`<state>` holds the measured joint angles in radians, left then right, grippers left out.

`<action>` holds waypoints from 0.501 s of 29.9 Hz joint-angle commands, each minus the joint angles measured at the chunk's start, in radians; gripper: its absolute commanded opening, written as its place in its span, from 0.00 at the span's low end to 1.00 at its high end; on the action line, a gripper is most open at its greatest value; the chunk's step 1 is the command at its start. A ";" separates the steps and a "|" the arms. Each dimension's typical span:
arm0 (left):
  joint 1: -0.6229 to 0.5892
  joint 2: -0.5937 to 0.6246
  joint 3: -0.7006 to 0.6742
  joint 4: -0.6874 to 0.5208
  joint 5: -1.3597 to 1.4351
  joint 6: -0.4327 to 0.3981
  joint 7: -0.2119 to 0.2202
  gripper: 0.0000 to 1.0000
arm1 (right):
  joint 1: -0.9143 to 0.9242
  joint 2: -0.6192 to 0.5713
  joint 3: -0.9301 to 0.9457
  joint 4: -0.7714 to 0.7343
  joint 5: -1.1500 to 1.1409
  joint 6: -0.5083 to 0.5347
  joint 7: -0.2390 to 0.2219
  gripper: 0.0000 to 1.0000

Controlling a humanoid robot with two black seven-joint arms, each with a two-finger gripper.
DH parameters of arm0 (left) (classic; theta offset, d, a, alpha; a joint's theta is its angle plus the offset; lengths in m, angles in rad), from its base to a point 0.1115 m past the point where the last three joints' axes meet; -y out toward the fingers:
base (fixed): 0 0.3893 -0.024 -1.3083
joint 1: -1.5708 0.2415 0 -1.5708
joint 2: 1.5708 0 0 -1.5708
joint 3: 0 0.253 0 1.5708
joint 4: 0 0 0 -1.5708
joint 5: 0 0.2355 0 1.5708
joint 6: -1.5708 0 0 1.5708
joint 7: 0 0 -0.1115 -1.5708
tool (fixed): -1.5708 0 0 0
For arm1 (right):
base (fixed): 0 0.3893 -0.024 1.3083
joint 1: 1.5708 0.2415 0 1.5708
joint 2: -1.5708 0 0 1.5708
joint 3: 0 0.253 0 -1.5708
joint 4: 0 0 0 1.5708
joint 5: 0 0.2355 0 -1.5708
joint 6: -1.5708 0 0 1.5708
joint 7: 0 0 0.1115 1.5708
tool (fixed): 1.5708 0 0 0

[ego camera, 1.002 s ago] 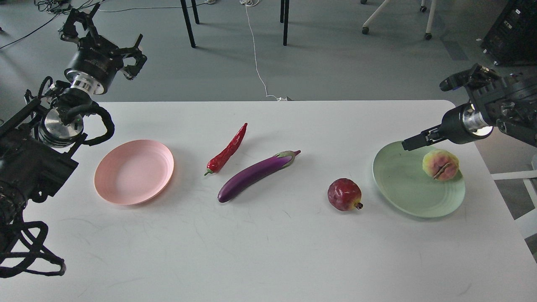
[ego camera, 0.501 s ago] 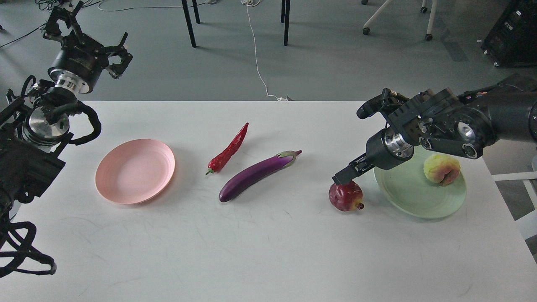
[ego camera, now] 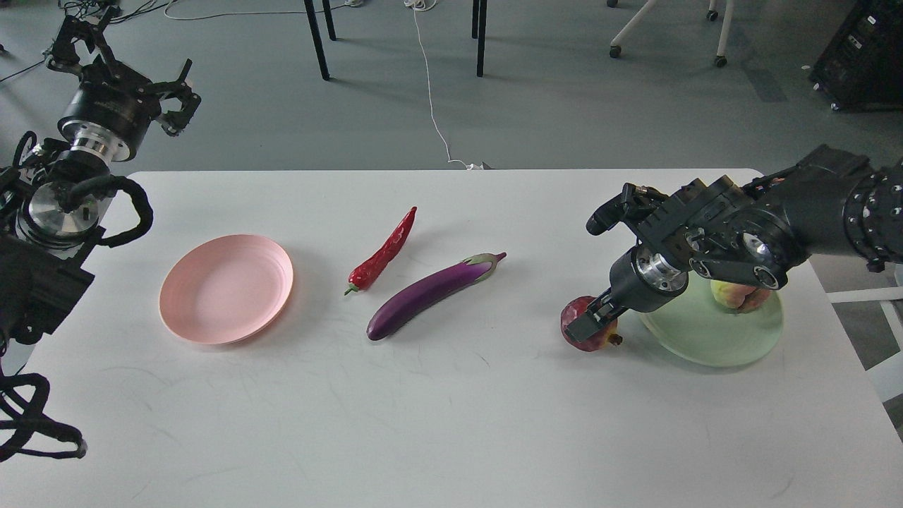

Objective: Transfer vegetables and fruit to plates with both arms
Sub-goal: 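Move the right gripper to the red pomegranate and grasp it, then place the pomegranate on the green plate and withdraw the right gripper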

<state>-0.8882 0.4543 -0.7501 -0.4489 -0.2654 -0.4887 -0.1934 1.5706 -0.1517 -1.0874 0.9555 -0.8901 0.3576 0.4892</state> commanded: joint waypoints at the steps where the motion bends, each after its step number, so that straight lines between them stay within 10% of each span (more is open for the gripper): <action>1: 0.000 0.000 -0.003 0.019 -0.002 0.000 0.000 0.98 | 0.008 0.003 0.009 0.006 0.002 -0.029 0.000 0.49; 15: 0.000 -0.005 0.003 0.019 0.000 0.000 0.002 0.98 | 0.088 -0.281 0.008 0.006 -0.137 -0.078 0.000 0.46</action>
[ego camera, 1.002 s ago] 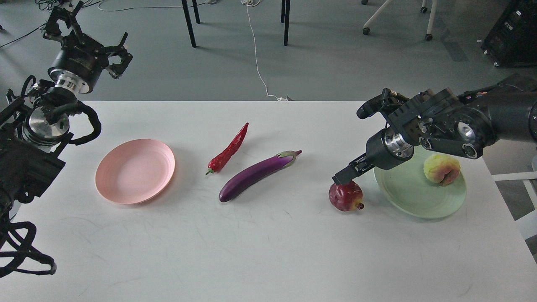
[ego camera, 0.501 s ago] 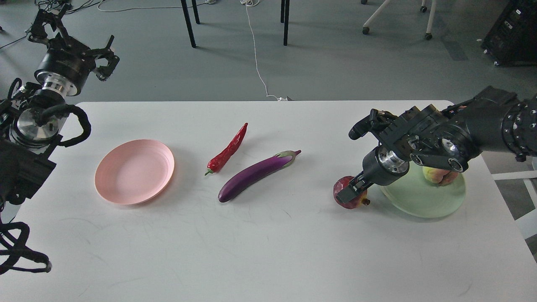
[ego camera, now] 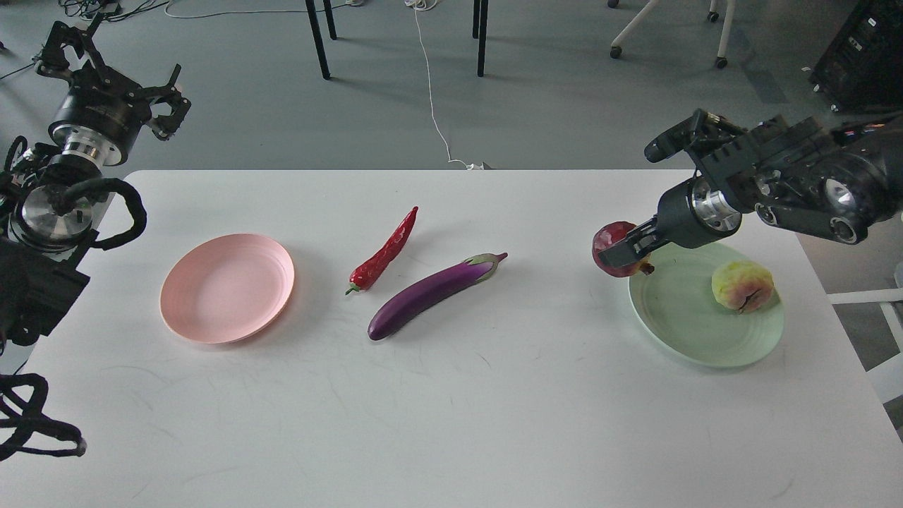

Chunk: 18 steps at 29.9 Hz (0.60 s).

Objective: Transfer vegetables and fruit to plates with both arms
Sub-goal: 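Place the pomegranate on the green plate and withdraw the right gripper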

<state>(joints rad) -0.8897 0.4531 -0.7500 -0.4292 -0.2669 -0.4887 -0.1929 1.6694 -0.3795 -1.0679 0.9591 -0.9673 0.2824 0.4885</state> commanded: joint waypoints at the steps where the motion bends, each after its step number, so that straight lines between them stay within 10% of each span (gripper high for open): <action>1: 0.002 -0.007 0.003 0.000 0.001 0.000 0.001 0.98 | -0.016 -0.071 -0.014 0.003 -0.070 -0.003 0.000 0.47; 14: -0.006 -0.016 0.004 -0.002 0.001 0.000 0.004 0.98 | -0.165 -0.162 0.038 -0.005 -0.067 -0.108 0.000 0.73; 18: -0.011 -0.016 0.004 -0.002 0.001 0.000 0.009 0.98 | -0.174 -0.212 0.132 0.007 -0.054 -0.101 0.000 0.97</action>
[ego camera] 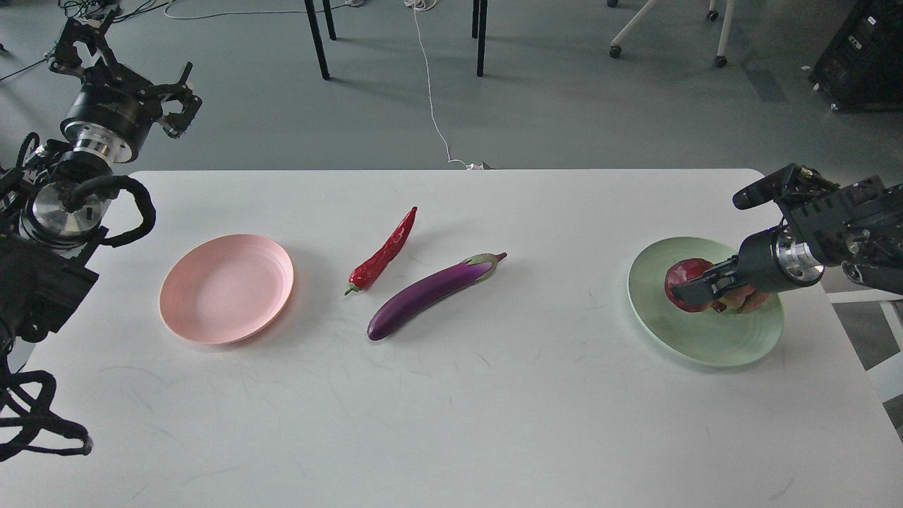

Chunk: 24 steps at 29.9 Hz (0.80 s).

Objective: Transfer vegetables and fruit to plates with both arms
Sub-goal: 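Place the pomegranate on the green plate and withdraw the right gripper, then reach the left gripper to the purple eggplant and grasp it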

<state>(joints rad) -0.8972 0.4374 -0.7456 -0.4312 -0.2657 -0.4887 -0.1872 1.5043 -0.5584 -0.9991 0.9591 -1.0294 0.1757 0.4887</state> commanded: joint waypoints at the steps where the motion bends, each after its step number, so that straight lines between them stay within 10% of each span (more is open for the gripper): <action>1: -0.006 0.000 0.002 0.000 0.000 0.000 0.005 0.98 | -0.022 -0.046 0.089 0.007 0.009 0.008 0.000 0.97; 24: -0.098 0.020 0.180 -0.197 0.656 0.000 -0.023 0.98 | -0.337 -0.225 1.062 -0.032 0.655 -0.004 0.000 0.98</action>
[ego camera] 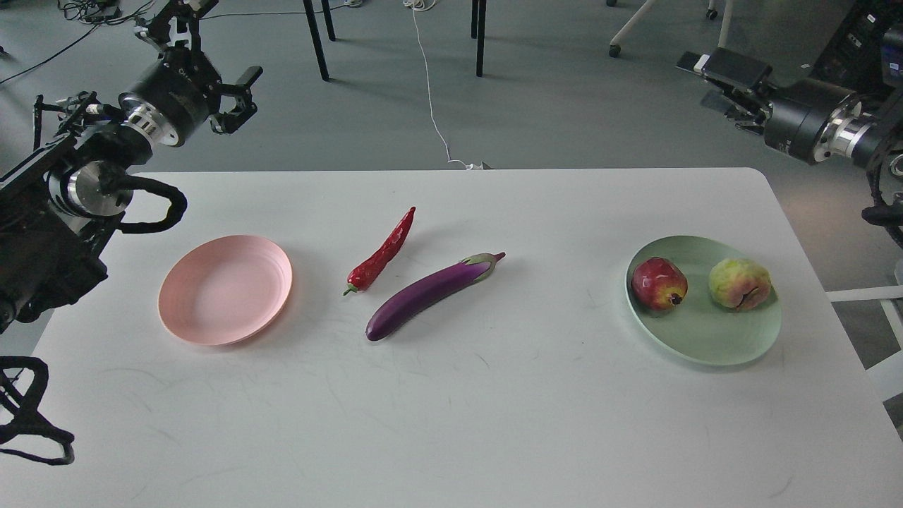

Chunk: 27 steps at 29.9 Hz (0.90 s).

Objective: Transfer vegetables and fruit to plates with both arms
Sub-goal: 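Reach the left gripper to the purple eggplant and grasp it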

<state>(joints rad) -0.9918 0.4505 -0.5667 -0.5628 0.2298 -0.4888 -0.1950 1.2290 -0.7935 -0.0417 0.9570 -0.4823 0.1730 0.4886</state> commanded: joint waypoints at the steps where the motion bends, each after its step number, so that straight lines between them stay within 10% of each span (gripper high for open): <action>1: -0.002 0.016 0.002 -0.107 0.222 0.000 -0.030 0.98 | -0.086 0.010 0.147 -0.040 0.163 0.000 0.000 0.98; 10: 0.035 -0.004 0.008 -0.449 0.849 0.108 -0.038 0.98 | -0.287 0.014 0.365 -0.096 0.646 0.088 0.000 0.98; 27: 0.047 -0.121 0.376 -0.537 1.678 0.170 -0.038 0.98 | -0.608 0.005 0.557 -0.205 0.992 0.316 0.000 0.98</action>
<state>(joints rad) -0.9484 0.3320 -0.2188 -1.1013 1.8081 -0.3184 -0.2351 0.6634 -0.7895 0.4836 0.7669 0.5077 0.4880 0.4886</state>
